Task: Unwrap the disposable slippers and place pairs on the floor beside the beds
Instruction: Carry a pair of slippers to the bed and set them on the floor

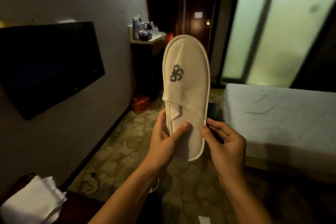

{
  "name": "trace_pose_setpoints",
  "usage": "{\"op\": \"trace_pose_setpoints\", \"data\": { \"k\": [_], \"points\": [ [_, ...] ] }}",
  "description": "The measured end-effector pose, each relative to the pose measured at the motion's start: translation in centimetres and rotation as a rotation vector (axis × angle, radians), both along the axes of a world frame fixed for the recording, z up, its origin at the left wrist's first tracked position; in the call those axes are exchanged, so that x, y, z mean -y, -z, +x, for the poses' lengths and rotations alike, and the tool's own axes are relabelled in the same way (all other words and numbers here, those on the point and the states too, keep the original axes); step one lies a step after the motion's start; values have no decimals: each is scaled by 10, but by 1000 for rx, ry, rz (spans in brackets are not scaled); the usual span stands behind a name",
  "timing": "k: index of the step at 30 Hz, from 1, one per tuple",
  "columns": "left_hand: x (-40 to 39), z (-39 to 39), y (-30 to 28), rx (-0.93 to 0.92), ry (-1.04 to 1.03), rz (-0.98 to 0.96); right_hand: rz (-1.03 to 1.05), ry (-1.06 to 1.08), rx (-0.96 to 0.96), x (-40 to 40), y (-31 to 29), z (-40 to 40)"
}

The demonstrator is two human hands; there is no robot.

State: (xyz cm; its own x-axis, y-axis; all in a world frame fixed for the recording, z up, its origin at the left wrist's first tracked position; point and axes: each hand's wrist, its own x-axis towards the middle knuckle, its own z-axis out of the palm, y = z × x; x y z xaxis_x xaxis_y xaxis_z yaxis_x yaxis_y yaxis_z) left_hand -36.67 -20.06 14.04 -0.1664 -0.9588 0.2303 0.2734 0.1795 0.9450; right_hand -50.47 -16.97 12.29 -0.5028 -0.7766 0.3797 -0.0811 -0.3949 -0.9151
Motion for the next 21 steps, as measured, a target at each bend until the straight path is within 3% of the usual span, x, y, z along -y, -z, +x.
{"op": "trace_pose_setpoints", "data": {
  "k": [9, 16, 21],
  "points": [
    [82, -110, 35, 42, 271, 69, 117, 249, 24, 47, 35, -99],
    [202, -173, 43, 54, 487, 64, 103, 412, 33, 136, 39, -144],
    [271, -238, 35, 88, 705, 50, 140, 661, -37, 181, 30, -182]
  ]
}}
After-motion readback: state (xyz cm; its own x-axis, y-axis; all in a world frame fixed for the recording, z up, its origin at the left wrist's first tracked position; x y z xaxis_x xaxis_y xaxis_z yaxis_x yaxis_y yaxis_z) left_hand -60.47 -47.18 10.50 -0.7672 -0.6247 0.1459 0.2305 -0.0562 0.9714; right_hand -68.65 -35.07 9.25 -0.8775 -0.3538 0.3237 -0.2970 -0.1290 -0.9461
